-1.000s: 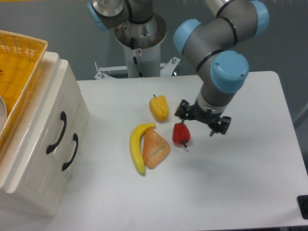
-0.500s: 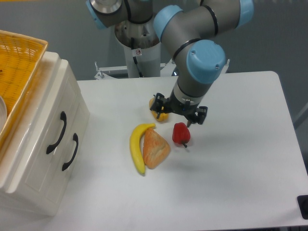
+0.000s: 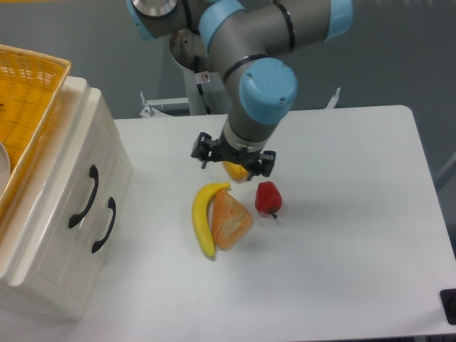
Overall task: Slide open the top white drawer
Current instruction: 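Move the gripper across the table toward the white cabinet's upper drawer handle, then lower the gripper onto the black handle of the upper drawer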
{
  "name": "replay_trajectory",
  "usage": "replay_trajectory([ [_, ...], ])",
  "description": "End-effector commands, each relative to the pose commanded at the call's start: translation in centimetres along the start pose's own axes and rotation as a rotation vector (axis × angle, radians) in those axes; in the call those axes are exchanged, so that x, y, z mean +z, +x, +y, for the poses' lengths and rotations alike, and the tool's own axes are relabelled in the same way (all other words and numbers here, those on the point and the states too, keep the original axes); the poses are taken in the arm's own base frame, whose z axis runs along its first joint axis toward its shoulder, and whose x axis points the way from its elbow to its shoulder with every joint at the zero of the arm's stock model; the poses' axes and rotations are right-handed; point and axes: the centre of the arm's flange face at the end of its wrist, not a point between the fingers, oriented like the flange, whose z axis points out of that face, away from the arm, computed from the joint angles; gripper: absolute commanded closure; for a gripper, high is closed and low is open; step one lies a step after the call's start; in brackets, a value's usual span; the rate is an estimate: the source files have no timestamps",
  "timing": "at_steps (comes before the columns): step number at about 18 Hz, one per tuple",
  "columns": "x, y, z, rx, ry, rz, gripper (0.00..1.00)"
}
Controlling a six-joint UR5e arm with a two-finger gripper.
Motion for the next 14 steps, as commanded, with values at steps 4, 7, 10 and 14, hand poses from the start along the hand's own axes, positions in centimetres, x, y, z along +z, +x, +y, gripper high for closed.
replay_trajectory([
  [4,0.7,3.2,-1.1,-0.057,0.017,0.056,0.0],
  [7,1.0,5.4,-1.8,-0.07,0.029,0.064,0.0],
  [10,1.2,9.2,-3.1,-0.087,0.086,0.066,0.0],
  [14,2.5,12.4,-4.4,-0.061,0.098,0.083,0.0],
])
